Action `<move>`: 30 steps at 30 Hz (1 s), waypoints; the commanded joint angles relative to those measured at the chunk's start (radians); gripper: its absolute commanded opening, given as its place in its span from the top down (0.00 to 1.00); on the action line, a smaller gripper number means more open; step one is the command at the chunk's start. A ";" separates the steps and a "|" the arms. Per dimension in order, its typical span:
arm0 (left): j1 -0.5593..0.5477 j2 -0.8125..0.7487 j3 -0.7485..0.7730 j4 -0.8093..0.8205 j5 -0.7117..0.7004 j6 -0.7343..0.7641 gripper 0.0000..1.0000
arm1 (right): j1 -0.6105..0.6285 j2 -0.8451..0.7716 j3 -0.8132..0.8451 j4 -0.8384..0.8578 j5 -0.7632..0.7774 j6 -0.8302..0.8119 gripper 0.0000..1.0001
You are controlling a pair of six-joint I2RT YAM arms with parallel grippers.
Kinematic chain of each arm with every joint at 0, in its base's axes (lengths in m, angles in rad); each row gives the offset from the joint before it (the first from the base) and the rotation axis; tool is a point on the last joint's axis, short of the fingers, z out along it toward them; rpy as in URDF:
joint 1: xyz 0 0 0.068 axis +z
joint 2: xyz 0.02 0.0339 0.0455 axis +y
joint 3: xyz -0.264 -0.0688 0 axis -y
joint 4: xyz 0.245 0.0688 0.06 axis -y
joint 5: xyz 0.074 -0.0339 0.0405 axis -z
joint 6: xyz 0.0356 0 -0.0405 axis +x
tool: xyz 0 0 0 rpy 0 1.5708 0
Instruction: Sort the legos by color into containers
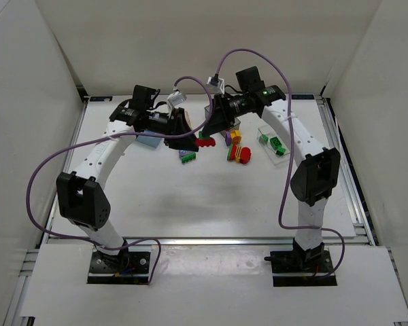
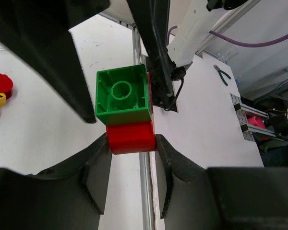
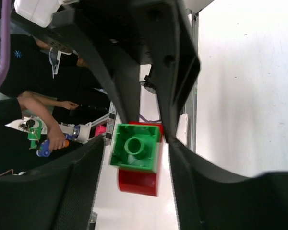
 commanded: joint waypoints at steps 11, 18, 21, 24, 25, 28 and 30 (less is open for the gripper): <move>0.010 0.012 0.047 0.007 0.019 -0.006 0.90 | 0.005 -0.057 0.000 -0.019 -0.011 -0.043 0.75; -0.028 -0.008 0.001 0.007 0.016 -0.028 0.90 | -0.009 -0.056 0.015 0.028 0.015 -0.013 0.92; -0.054 -0.019 -0.031 0.007 0.016 -0.037 0.90 | -0.029 -0.050 0.038 0.059 0.027 0.010 0.94; -0.079 -0.033 -0.059 0.007 0.013 -0.040 0.90 | -0.055 -0.042 0.061 0.082 0.046 0.022 0.95; -0.085 -0.033 -0.066 0.006 0.013 -0.040 0.90 | -0.061 -0.042 0.065 0.097 0.055 0.034 0.96; -0.103 -0.044 -0.098 0.006 0.027 -0.051 0.90 | -0.092 -0.034 0.083 0.122 0.083 0.048 0.96; -0.105 -0.051 -0.114 0.004 0.024 -0.046 0.90 | -0.104 -0.027 0.092 0.116 0.101 0.042 0.97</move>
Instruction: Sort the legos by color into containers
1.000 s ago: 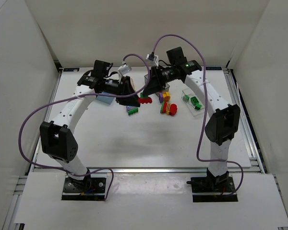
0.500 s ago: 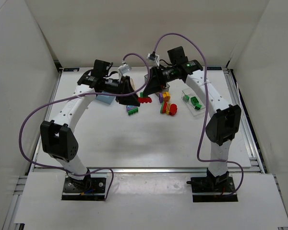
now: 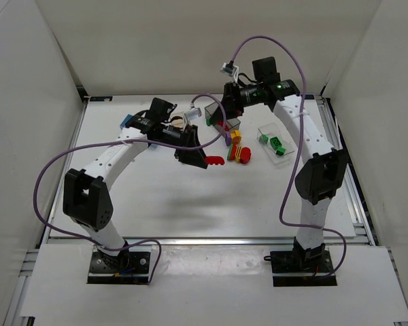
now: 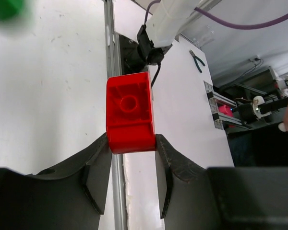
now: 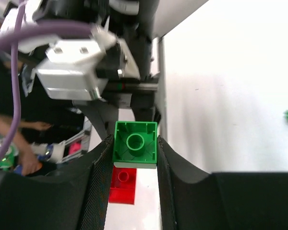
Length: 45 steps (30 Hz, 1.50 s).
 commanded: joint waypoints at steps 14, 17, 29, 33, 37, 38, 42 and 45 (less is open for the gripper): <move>0.031 0.305 0.413 0.023 -0.311 -0.095 0.90 | -0.326 -0.214 -0.237 -0.020 0.360 -0.215 0.98; 0.027 0.409 0.584 0.025 -0.392 -0.155 0.90 | -0.338 -0.298 -0.325 -0.011 0.412 -0.238 0.98; 0.031 0.749 1.030 0.045 -0.489 -0.285 0.90 | -0.338 -0.422 -0.628 0.091 0.863 -0.387 0.99; 0.034 0.752 1.041 0.045 -0.498 -0.281 0.90 | -0.344 -0.376 -0.678 0.121 0.917 -0.436 0.99; 0.046 0.744 1.043 0.048 -0.511 -0.276 0.90 | -0.366 -0.314 -0.681 0.149 0.931 -0.449 0.99; 0.049 0.747 1.044 0.048 -0.515 -0.273 0.90 | -0.369 -0.298 -0.676 0.155 0.932 -0.447 0.99; 0.060 0.743 1.041 0.048 -0.509 -0.276 0.90 | -0.377 -0.240 -0.645 0.178 0.947 -0.450 0.99; 0.061 0.735 1.032 0.048 -0.511 -0.272 0.90 | -0.378 -0.191 -0.612 0.183 0.950 -0.452 0.99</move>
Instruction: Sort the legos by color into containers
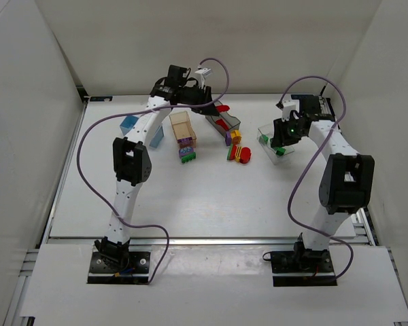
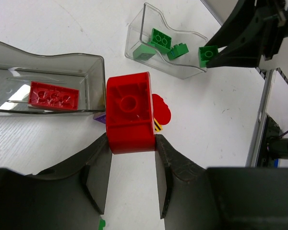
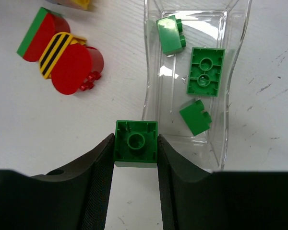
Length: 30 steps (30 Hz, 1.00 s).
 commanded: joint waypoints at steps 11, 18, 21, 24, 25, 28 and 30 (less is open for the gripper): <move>0.027 -0.047 0.028 0.009 -0.003 0.001 0.90 | 0.002 0.109 0.109 0.081 0.113 -0.024 0.44; 0.024 0.021 0.109 0.012 -0.014 -0.010 0.90 | 0.005 0.059 0.081 0.094 0.145 -0.017 0.10; 0.020 0.058 0.151 0.026 -0.022 -0.017 0.90 | -0.004 -0.012 0.080 0.069 0.122 0.005 0.10; 0.016 0.094 0.177 0.047 -0.040 -0.025 0.89 | 0.003 -0.111 0.074 0.042 0.090 0.041 0.09; 0.013 0.104 0.179 0.053 -0.043 -0.023 0.89 | 0.005 -0.139 0.070 0.036 0.087 0.055 0.09; 0.002 0.128 0.180 0.072 -0.056 -0.008 0.88 | 0.011 -0.227 0.046 0.005 0.070 0.064 0.09; -0.002 0.145 0.179 0.115 -0.065 -0.008 0.86 | 0.014 -0.280 0.023 -0.017 0.062 0.065 0.09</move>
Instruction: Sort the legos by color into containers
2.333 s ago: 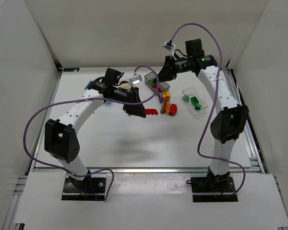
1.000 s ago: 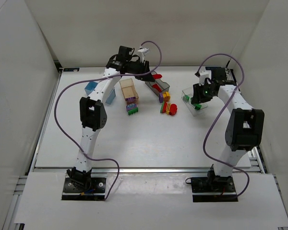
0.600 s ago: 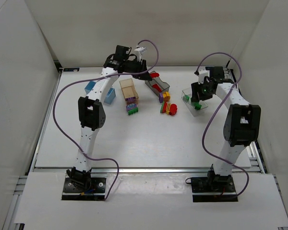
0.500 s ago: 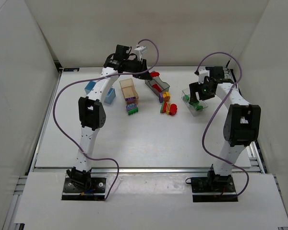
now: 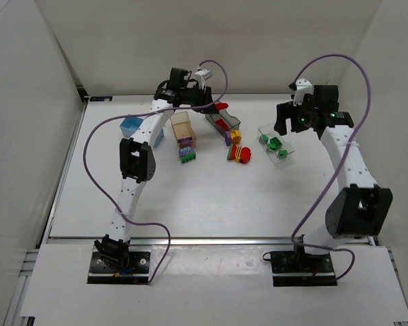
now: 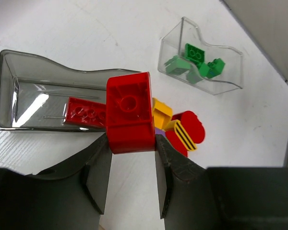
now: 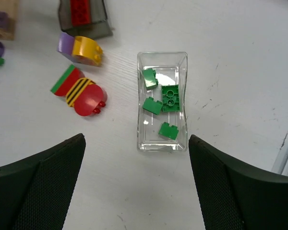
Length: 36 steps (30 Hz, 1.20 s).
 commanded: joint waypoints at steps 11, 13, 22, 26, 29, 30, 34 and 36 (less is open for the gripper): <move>-0.057 0.081 0.082 0.118 -0.084 0.027 0.79 | -0.008 -0.187 -0.078 -0.086 -0.030 0.043 0.10; -0.059 0.088 0.079 0.127 -0.101 0.029 0.76 | -0.011 -0.186 -0.073 -0.092 -0.030 0.045 0.10; -0.063 0.085 0.053 0.129 -0.159 0.038 0.66 | -0.014 -0.183 -0.069 -0.089 -0.035 0.038 0.09; -0.059 0.066 0.023 0.124 -0.179 0.033 0.51 | -0.014 -0.179 -0.072 -0.086 -0.037 0.035 0.09; -0.057 0.057 0.025 0.124 -0.182 0.033 0.30 | -0.012 -0.181 -0.081 -0.083 -0.038 0.034 0.09; -0.057 0.055 0.025 0.125 -0.182 0.035 0.18 | -0.014 -0.182 -0.082 -0.084 -0.040 0.034 0.09; -0.056 0.039 0.025 0.142 -0.190 0.030 0.01 | -0.002 -0.183 -0.095 -0.075 -0.040 0.028 0.09; -0.050 0.016 0.026 0.170 -0.191 0.021 0.01 | 0.011 -0.187 -0.098 -0.069 -0.047 0.009 0.09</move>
